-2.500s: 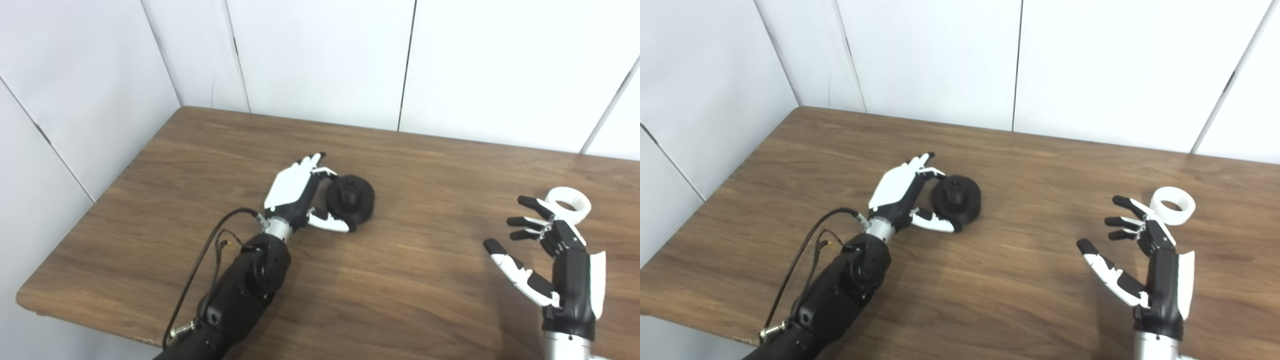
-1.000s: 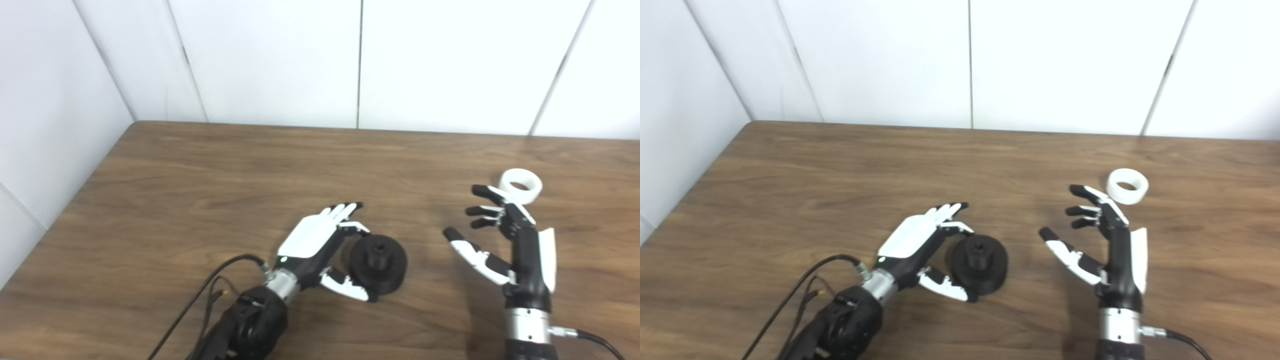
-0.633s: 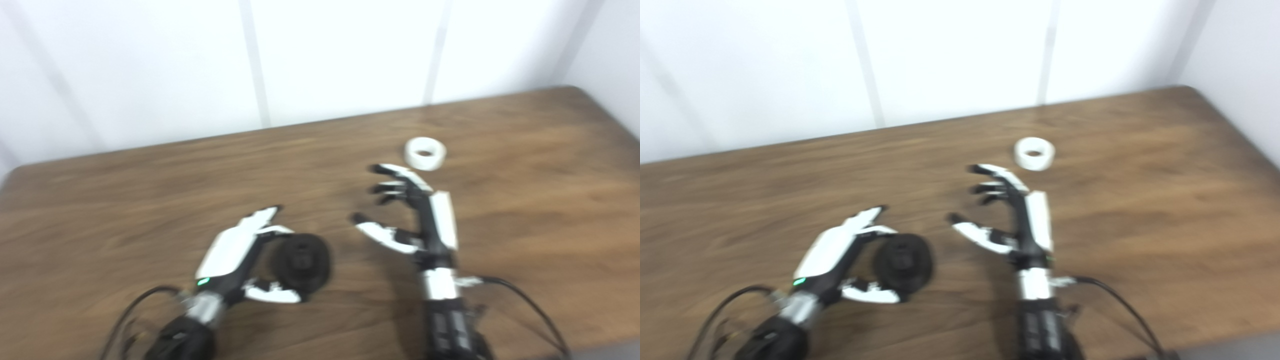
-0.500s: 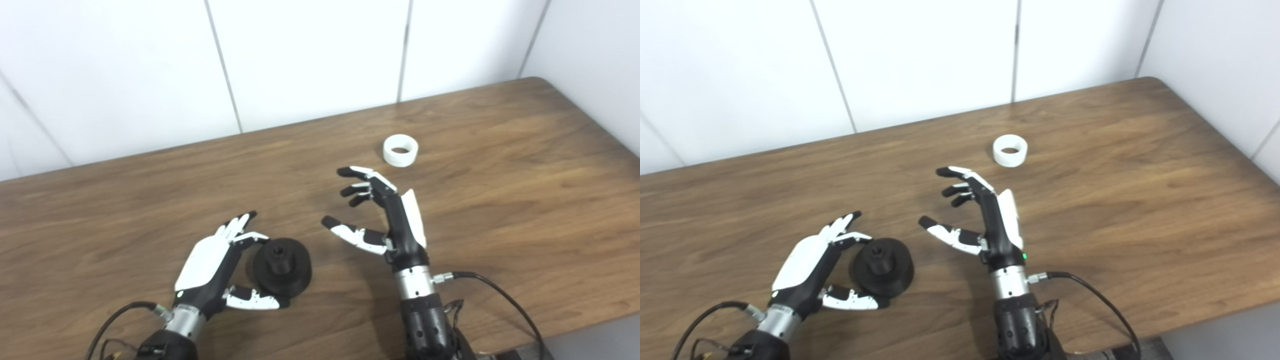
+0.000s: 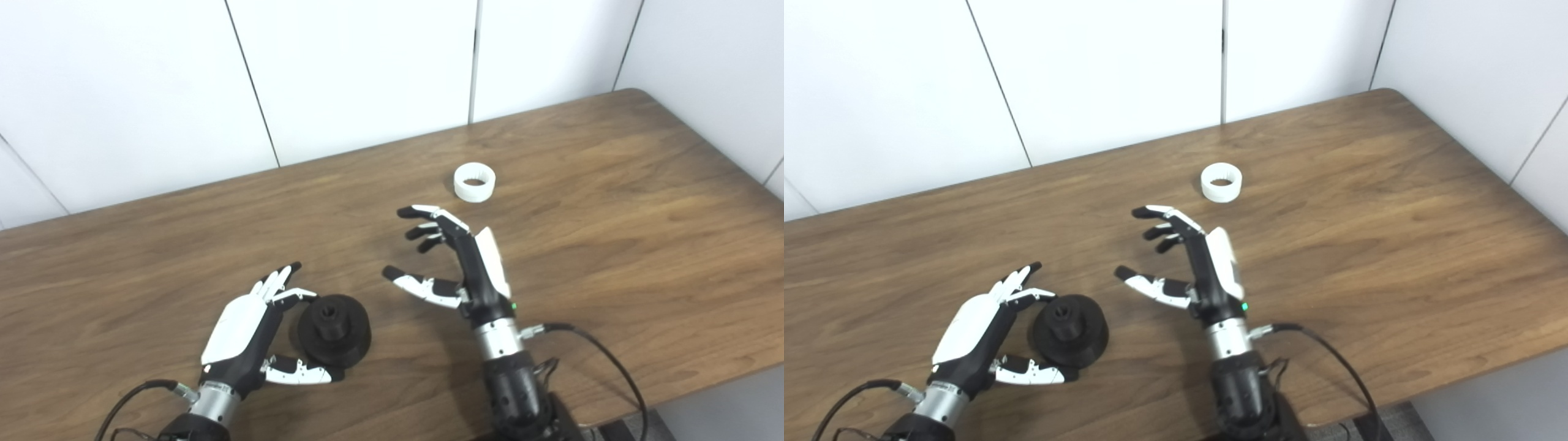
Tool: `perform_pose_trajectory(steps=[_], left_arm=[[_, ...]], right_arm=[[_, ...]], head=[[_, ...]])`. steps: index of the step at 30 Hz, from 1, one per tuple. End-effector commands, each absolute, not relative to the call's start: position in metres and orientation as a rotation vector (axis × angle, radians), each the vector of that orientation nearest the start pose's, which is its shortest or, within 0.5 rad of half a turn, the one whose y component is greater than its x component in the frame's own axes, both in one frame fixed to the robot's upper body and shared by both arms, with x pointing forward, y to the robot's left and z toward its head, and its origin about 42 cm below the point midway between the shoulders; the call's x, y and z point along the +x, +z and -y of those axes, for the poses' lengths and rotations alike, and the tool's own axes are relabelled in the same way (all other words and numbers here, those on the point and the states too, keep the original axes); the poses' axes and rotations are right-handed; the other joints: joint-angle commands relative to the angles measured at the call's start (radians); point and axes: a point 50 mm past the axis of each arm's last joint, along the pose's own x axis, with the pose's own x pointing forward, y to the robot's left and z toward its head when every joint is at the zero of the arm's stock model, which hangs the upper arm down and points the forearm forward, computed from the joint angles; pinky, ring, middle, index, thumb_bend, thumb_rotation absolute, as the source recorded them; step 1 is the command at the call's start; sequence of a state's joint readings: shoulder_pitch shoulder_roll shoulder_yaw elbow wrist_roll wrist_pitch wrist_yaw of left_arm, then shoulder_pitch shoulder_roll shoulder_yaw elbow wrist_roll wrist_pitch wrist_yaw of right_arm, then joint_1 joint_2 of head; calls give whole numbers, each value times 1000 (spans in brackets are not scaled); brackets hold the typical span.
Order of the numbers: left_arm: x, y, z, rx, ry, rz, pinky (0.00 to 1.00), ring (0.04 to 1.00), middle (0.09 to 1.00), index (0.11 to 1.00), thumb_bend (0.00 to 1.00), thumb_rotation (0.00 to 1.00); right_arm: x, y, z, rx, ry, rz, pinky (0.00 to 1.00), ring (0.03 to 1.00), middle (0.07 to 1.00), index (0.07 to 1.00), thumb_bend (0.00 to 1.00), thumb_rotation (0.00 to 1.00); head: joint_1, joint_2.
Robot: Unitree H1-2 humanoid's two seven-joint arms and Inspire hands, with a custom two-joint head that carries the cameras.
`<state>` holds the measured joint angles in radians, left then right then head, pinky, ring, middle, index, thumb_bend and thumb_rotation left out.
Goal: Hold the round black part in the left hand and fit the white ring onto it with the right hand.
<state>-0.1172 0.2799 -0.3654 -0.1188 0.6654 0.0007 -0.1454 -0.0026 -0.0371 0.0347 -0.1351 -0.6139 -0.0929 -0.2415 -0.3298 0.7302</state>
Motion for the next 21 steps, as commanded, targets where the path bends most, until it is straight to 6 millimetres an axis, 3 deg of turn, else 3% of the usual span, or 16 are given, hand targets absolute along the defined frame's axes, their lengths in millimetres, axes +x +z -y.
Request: perform_pose_trajectory(steps=[1,5,9,13,19,21], left_arm=[[303,141,-191,985,-453,257,1000,1000,1000,652,1000,310],[304,140,-190,981,-450,248,1000,1000,1000,651,1000,307],[305,140,-189,982,-451,252,1000,1000,1000,651,1000,314],[307,140,-188,986,-451,251,1000,1000,1000,652,1000,318],[306,139,-186,980,-451,257,1000,1000,1000,650,1000,306],[306,139,-185,977,-448,258,1000,1000,1000,648,1000,306]], right_arm=[[291,174,224,-683,-243,373,565,716,793,720,680,258],[300,194,246,-814,-267,379,627,767,806,726,699,304],[310,210,257,-890,-283,389,633,778,818,727,717,337],[318,222,266,-936,-300,369,679,852,878,746,718,346],[336,234,280,-1006,-334,343,854,956,959,769,714,393],[342,239,284,-1030,-341,321,887,992,991,797,753,415]], head=[[-4,0],[-13,-3],[-10,-4],[-4,-6],[1,-10],[3,-10]])
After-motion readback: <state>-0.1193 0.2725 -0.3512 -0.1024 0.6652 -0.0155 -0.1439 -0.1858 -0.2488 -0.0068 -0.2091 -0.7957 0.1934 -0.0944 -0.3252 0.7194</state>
